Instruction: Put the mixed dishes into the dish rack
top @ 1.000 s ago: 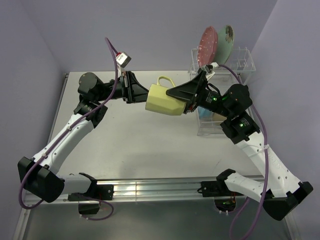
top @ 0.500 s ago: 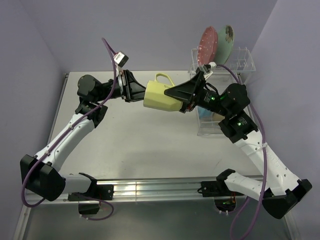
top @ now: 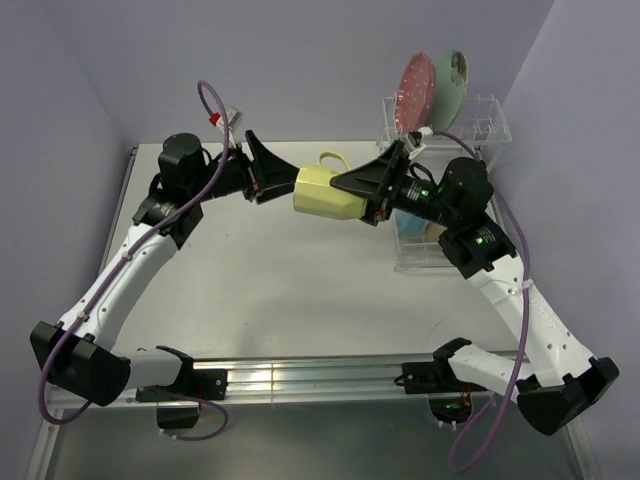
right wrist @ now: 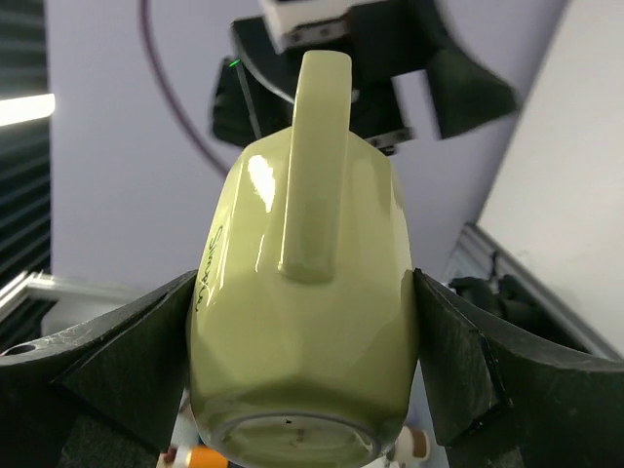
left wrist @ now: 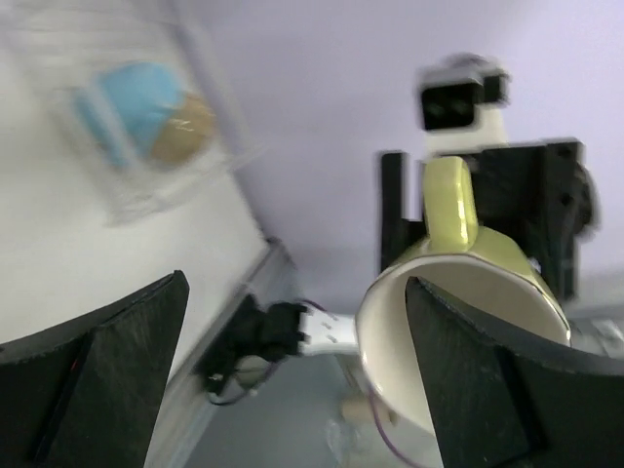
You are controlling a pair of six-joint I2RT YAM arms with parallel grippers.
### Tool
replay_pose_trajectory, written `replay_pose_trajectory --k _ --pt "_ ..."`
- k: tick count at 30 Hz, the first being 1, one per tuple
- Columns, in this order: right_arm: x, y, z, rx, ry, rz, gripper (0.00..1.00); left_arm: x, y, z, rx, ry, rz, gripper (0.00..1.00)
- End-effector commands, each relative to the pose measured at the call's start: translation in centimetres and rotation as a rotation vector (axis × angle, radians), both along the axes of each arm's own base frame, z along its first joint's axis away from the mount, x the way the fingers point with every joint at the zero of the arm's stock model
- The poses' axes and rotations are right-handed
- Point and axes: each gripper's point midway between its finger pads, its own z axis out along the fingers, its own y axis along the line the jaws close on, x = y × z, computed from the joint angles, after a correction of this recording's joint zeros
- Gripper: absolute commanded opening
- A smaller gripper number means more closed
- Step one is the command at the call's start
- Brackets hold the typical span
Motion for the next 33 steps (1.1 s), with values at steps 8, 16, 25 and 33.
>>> replay_pose_trajectory --k 8,16,25,33 --pt "3.6 -12.5 -4.5 -0.474 0.007 -0.445 0.00 2.9 11.5 -15.2 0.796 0.187 0.505 0.99" --pt "4.3 -22.4 -6.5 -0.937 0.182 -0.767 0.00 1.9 11.7 -19.0 0.887 0.093 0.448 0.99" --pt "4.6 -29.1 -10.7 -1.214 0.383 -0.930 0.00 2.5 10.2 -21.0 0.891 0.007 0.344 0.99" --pt "7.7 -31.1 -14.7 -1.235 0.488 -0.980 0.00 2.1 9.3 -22.4 0.873 -0.025 0.264 0.99"
